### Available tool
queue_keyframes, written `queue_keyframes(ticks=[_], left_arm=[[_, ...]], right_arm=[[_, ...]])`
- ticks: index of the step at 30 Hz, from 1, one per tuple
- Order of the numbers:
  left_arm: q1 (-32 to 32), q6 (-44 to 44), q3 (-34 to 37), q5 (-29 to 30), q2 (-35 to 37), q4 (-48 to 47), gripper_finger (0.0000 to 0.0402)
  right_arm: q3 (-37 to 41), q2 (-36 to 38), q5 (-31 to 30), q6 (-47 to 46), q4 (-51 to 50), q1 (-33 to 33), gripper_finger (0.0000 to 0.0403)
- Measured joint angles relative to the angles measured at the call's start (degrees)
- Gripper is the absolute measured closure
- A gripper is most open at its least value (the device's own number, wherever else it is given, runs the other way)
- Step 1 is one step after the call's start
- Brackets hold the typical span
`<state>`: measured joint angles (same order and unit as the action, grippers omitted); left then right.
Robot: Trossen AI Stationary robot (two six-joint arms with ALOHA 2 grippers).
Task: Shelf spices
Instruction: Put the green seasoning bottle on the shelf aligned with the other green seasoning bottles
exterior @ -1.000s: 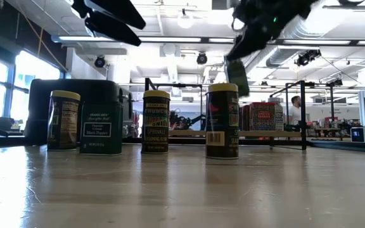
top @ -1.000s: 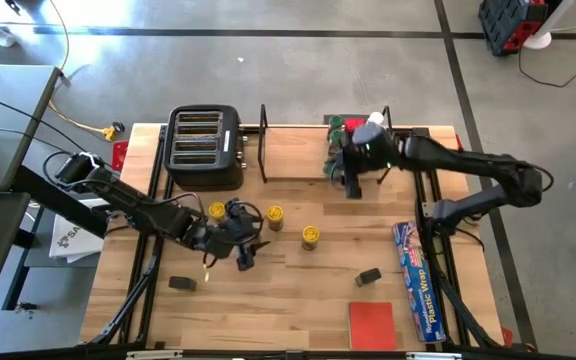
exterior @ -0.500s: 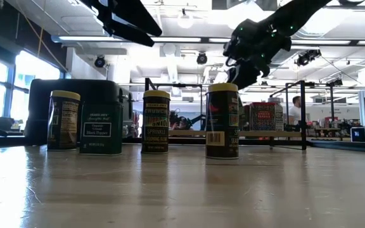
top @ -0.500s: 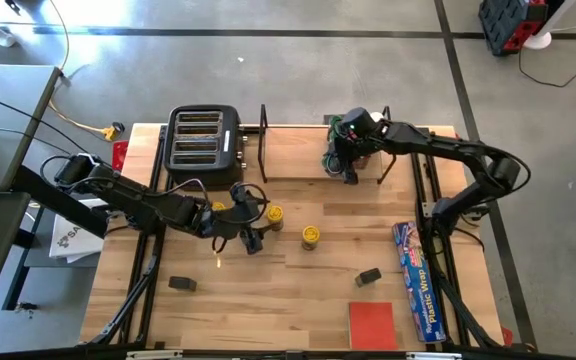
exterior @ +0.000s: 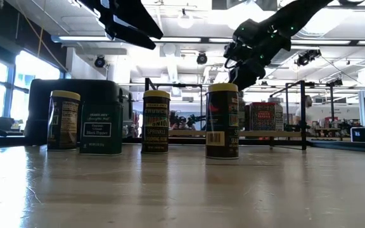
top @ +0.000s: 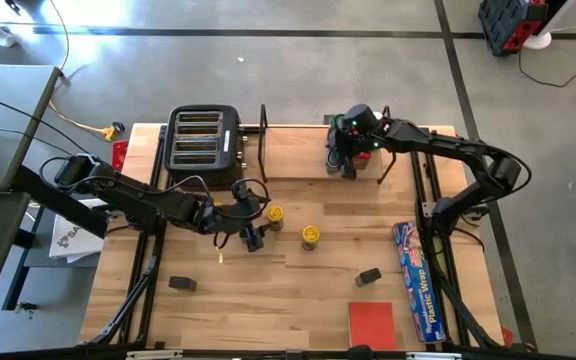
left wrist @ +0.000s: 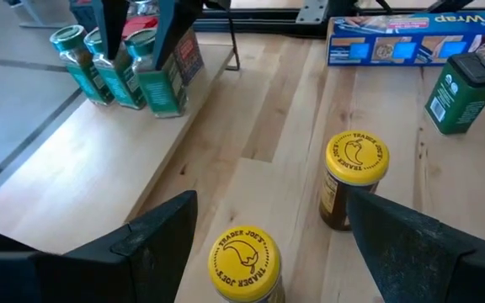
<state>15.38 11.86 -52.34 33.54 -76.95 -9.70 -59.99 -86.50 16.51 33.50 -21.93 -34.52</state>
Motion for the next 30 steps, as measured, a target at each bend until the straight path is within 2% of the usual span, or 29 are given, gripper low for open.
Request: queue_keyframes(ticks=[6, 11, 17, 21, 24, 27, 28, 30], left_arm=[[0.02, 0.55, 0.0, -0.05, 0.0, -0.04, 0.01], [0.08, 1.0, 0.0, -0.31, 0.0, -0.06, 0.01], [0.09, 1.4, 0.0, -0.33, 0.0, -0.02, 0.01], [0.01, 1.4, 0.0, -0.35, 0.0, 0.07, 0.01], [-0.32, 1.42, 0.0, -0.04, 0.0, 0.2, 0.01], [-0.37, 1.54, 0.0, -0.02, 0.0, 0.22, 0.01], [-0.37, 1.57, 0.0, -0.02, 0.0, 0.24, 0.01], [-0.37, 1.59, 0.0, 0.0, 0.0, 0.27, 0.01]], right_arm=[[0.0, 0.01, -0.42, -0.17, -0.36, 0.0, 0.0122], [-0.19, 2.45, -3.57, -1.21, -0.83, 0.71, 0.0129], [-5.6, 7.38, -5.68, -1.58, -8.75, 1.95, 0.0151], [-8.12, 6.71, -5.93, -2.83, -16.66, 1.88, 0.0207], [-8.22, 5.06, -4.09, -2.71, -20.07, 1.46, 0.0284], [-8.22, 3.25, -3.23, -2.84, -19.43, 0.68, 0.0371], [-8.22, 2.94, -3.18, -2.85, -18.89, 0.48, 0.0386], [-8.22, 2.32, -3.15, -3.73, -17.09, 0.3, 0.039]])
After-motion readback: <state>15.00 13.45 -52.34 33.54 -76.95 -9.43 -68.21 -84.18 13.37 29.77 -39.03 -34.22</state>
